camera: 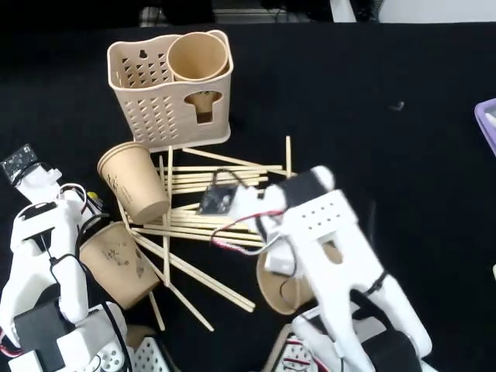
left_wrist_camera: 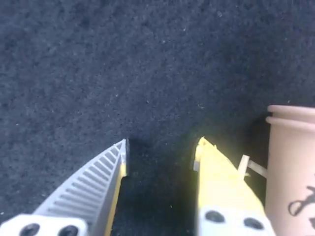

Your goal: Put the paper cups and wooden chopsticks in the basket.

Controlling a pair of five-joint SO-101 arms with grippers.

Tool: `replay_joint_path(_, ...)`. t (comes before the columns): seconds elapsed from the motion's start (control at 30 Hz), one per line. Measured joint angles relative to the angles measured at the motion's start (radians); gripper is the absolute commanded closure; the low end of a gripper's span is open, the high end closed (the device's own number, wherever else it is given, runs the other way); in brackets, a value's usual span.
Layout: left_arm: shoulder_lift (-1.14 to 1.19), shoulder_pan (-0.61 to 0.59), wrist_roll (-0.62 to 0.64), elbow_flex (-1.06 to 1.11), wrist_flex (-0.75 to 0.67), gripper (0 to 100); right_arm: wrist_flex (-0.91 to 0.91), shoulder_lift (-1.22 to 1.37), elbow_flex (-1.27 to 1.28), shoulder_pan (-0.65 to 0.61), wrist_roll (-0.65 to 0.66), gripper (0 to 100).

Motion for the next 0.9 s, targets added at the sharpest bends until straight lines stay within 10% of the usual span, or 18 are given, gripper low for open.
replay_joint_path(0.53, 0.0, 0.0, 0.0, 0.0, 0.0, 78, 0.003, 0.0, -0.301, 0.425, 0.143, 98.7)
replay_joint_path(0.9, 0.0, 0.0, 0.0, 0.0, 0.0, 78, -0.002, 0.002, -0.807, 0.206, -0.348, 98.7)
